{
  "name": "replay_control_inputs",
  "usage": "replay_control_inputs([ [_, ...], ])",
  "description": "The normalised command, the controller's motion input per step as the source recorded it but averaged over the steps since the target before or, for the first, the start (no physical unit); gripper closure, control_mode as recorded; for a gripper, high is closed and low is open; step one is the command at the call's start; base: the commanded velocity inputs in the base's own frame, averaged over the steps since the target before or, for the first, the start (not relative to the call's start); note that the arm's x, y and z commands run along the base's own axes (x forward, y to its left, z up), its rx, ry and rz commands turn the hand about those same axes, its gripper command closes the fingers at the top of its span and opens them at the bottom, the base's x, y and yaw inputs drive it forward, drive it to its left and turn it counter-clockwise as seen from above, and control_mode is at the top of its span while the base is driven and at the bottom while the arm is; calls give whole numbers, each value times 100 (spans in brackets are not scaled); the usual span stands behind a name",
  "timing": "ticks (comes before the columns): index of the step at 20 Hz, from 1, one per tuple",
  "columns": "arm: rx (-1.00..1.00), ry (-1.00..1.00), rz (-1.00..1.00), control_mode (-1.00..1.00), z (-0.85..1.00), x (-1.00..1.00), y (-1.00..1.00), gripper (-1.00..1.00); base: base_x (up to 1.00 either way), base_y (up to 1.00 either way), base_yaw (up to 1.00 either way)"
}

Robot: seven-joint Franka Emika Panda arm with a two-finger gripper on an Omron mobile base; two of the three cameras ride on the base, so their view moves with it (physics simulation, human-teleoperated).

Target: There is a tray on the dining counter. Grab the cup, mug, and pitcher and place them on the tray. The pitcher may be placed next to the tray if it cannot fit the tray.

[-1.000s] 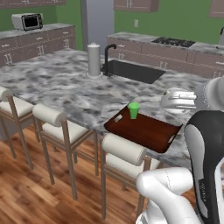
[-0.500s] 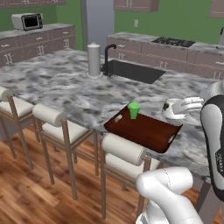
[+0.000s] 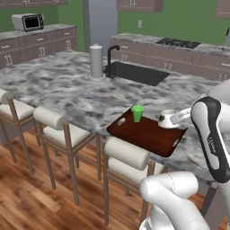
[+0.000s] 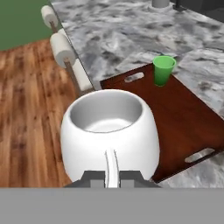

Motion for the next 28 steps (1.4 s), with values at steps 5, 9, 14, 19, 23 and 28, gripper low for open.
replay_control_inputs([
  [5,-7,1,4,-100,-62,79,7,100,0,0,0],
  [9,0,0,1,-100,-49,89,6,100,0,0,0],
  [14,0,0,0,-100,-44,88,13,100,0,0,0],
  [19,0,0,0,-100,-35,78,27,100,0,0,0],
  [23,0,3,0,-100,-39,81,32,100,0,0,0],
  [28,0,4,0,-100,-31,70,28,100,0,0,0],
])
